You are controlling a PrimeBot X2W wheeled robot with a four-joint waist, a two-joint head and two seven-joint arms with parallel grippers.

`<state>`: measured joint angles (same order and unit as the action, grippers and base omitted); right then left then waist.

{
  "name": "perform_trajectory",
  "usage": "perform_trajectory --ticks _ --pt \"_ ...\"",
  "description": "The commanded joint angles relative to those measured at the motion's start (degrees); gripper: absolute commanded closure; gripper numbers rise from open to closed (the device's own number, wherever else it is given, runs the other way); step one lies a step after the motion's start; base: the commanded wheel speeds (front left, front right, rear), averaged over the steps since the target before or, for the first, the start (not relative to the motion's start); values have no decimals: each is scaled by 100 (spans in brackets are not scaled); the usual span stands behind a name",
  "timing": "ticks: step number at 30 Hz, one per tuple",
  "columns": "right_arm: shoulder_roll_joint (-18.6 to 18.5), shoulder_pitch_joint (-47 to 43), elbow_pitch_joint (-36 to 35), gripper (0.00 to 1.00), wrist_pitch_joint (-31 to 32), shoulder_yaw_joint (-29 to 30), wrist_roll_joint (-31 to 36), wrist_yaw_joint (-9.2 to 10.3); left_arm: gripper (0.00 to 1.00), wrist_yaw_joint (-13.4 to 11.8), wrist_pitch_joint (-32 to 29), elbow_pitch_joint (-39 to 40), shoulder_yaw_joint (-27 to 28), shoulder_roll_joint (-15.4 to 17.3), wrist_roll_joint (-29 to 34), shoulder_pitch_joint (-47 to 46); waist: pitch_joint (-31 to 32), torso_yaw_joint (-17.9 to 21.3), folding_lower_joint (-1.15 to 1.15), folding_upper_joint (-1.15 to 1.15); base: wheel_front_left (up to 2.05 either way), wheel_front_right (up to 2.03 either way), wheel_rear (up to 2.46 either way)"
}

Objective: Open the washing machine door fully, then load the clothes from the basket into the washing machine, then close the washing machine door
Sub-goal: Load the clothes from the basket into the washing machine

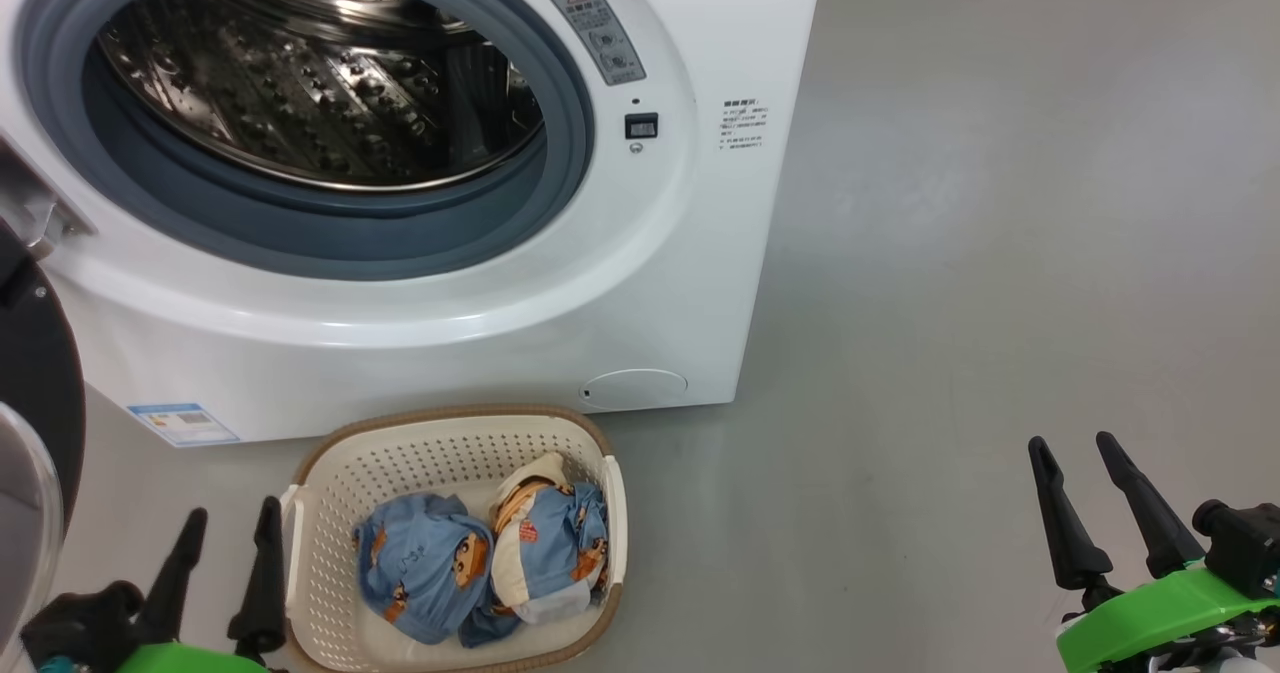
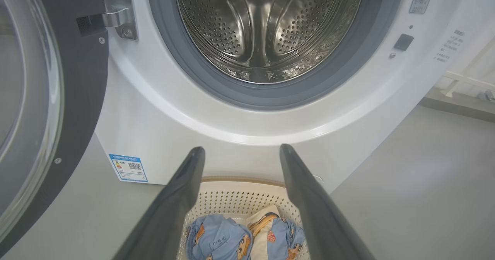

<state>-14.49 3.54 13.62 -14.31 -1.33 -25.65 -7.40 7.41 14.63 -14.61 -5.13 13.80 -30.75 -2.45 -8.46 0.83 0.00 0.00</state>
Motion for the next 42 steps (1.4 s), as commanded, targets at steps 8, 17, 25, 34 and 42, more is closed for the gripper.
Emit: perform_trajectory --ticks 8,17,25,34,42 --pt "52 263 -180 0 -69 -154 73 -9 0 8 37 -392 -69 30 37 -313 -268 67 0 0 0 0 0" --pt "211 525 -257 0 -69 -150 134 -9 0 8 37 -1649 -454 -134 133 -864 -885 171 0 0 0 0 0" --pt "345 940 -324 0 -69 -224 230 -9 0 8 37 -2577 -854 -48 66 -1759 -1607 285 0 0 0 0 0" --pt "469 1459 -349 0 -69 -419 322 -9 0 8 37 -3493 -1350 184 -179 -2670 -2368 426 0 0 0 0 0" --pt "537 1765 -446 0 -69 -478 355 -9 0 8 37 -4066 -1806 315 -468 -3345 -2926 568 0 0 0 0 0"
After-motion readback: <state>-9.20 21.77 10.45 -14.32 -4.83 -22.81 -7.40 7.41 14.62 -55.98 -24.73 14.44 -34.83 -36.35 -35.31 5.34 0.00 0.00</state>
